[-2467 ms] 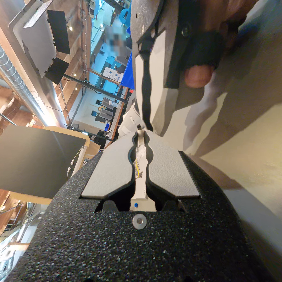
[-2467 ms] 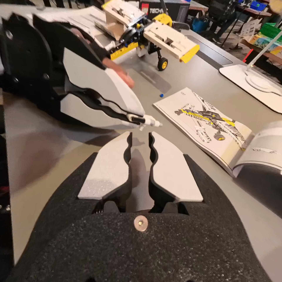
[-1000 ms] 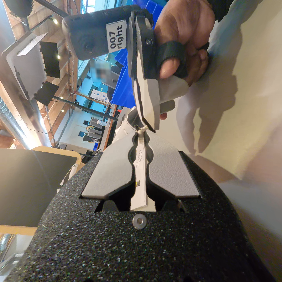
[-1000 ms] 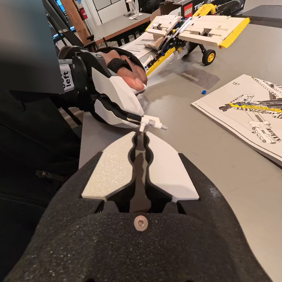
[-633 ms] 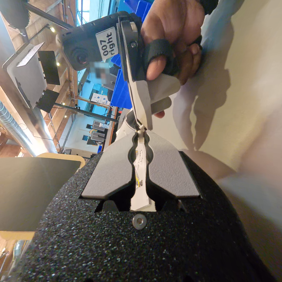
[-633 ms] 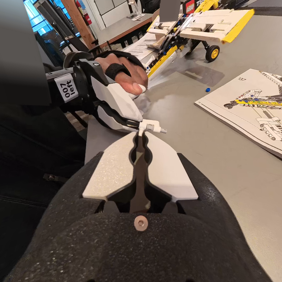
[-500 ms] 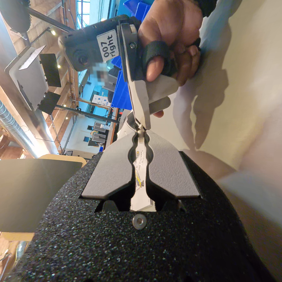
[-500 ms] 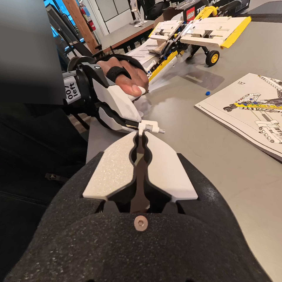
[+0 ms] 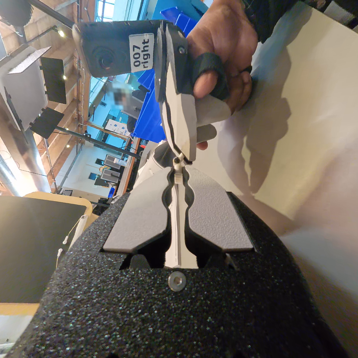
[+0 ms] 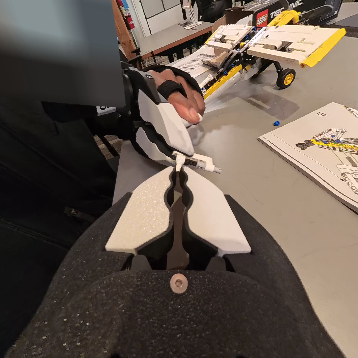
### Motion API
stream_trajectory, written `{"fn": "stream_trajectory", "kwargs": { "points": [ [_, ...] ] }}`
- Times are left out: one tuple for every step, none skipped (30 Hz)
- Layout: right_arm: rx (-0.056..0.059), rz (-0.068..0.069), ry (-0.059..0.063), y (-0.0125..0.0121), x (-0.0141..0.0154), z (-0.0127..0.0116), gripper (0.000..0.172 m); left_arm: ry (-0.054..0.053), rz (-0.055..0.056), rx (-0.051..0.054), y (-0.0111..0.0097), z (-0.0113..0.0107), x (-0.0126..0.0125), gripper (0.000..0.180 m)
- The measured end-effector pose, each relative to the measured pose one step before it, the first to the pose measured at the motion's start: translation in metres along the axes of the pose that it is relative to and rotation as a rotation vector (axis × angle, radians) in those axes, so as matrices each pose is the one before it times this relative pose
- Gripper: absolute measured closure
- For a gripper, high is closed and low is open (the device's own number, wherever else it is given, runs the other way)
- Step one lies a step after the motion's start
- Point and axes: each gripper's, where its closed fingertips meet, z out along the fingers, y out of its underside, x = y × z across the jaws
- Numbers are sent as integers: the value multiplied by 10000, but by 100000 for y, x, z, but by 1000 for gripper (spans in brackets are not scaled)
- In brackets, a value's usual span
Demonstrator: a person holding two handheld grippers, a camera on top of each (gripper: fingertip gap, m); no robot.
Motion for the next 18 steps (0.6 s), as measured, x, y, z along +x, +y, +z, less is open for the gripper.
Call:
{"fn": "stream_trajectory", "kwargs": {
  "points": [
    [23,-40,-92,-25,-191,27,169,6,1,-65,67,32,13,172],
    [14,-33,-69,-29,-165,39,169,10,3,-47,72,11,8,172],
    [12,-26,-149,-13,-293,46,169,-3,-24,-87,126,45,-16,172],
    [31,-35,-266,-58,-525,71,169,-81,-25,-277,428,121,-99,172],
    [5,-68,-179,-29,-481,98,169,-45,25,-269,461,148,-51,172],
    [-71,-109,13,63,-268,64,169,-21,-22,-181,349,113,-24,172],
    [-110,-97,178,114,-57,-112,168,-27,-88,-38,121,31,-59,172],
    [-112,-59,278,96,73,-416,168,3,-139,3,35,16,-40,172],
    [-57,-33,412,-2,264,-862,168,5,-140,-30,72,33,-20,172],
    [33,23,603,-140,588,-1353,168,26,-65,-47,84,18,31,172],
    [64,102,758,-220,971,-1808,168,24,14,-36,63,-8,55,172],
    [69,155,930,-275,1416,-2229,168,30,25,-28,37,-9,65,172],
    [108,161,1115,-372,1903,-2547,168,30,-20,-28,25,8,53,172],
    [141,127,1190,-462,2266,-2706,168,17,-66,-9,-5,29,10,172],
    [152,63,1174,-486,2477,-2652,168,29,-101,30,-71,28,-4,172],
    [108,22,1203,-356,2747,-2365,168,44,-138,53,-90,48,8,172],
    [-2,9,1221,-91,2931,-1925,168,61,-145,54,-98,58,36,172],
    [-132,-18,1081,239,2798,-1321,168,55,-119,45,-98,58,50,172]
  ]
}}
